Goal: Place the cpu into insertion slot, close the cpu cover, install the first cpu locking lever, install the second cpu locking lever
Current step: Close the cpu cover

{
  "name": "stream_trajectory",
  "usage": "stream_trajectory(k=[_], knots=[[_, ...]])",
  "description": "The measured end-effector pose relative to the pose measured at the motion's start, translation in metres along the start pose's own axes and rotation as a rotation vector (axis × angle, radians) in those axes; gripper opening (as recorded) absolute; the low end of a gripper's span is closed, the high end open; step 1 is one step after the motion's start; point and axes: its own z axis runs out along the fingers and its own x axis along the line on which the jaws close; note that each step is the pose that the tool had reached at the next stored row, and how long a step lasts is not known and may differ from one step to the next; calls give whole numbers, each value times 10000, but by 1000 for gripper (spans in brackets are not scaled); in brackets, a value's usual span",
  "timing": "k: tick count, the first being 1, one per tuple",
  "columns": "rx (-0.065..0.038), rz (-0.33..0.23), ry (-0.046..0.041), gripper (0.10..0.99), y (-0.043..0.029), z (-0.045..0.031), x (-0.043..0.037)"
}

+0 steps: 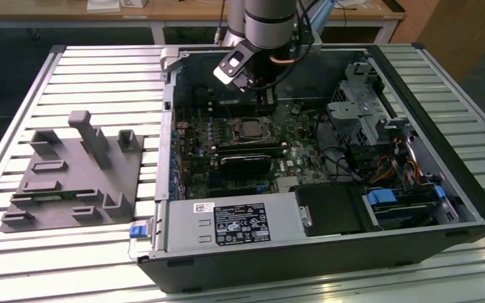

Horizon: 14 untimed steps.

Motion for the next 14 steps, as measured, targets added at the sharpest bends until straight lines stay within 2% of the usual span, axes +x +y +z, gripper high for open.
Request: stream_trajectory(k=[14], knots=[[-1,0,1,106,-256,170,-86]])
